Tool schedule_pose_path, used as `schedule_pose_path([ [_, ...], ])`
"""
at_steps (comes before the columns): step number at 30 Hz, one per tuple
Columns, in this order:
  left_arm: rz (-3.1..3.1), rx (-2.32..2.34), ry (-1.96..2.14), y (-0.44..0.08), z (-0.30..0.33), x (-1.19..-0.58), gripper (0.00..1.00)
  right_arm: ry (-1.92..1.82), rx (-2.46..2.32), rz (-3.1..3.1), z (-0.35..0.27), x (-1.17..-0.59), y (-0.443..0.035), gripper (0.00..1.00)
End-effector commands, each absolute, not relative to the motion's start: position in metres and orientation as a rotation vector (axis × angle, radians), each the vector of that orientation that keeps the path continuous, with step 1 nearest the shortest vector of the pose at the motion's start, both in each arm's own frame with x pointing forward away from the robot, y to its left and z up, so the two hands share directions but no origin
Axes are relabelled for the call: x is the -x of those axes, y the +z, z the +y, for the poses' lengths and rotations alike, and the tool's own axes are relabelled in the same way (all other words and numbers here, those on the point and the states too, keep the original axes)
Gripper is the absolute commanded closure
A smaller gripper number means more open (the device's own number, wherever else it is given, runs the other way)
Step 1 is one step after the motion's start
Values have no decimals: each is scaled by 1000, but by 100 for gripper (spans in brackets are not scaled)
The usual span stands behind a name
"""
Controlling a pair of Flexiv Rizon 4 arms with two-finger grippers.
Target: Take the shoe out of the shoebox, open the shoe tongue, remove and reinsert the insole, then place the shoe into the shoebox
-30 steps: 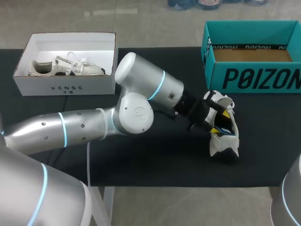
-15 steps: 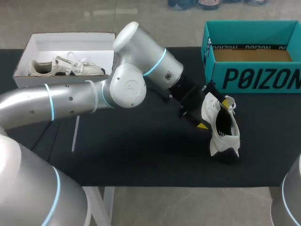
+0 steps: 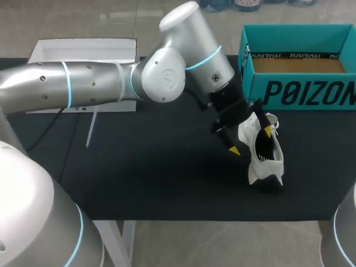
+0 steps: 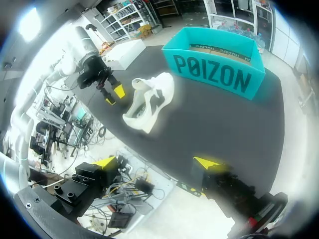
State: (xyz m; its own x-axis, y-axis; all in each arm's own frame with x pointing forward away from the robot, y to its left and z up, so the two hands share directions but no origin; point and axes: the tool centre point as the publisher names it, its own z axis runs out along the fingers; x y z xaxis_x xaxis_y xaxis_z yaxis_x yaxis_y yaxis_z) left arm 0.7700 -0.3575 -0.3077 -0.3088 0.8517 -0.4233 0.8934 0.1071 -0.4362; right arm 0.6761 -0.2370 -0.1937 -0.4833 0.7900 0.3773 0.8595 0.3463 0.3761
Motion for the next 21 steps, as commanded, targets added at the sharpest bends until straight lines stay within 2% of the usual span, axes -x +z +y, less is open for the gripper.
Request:
schedule_pose_path([
  [1,2292,-1815,-978,-308,-358,-771,0,-812,1525,-2471,-237,-675,-194,0],
  [15,2292,-1815,-978,-308,-358,-771,0,-812,1525,-2471,-237,-675,-194,0],
  [21,2347,-1970,-818,-311,-367,-768,0,-812,1525,-2471,-237,-675,-194,0],
])
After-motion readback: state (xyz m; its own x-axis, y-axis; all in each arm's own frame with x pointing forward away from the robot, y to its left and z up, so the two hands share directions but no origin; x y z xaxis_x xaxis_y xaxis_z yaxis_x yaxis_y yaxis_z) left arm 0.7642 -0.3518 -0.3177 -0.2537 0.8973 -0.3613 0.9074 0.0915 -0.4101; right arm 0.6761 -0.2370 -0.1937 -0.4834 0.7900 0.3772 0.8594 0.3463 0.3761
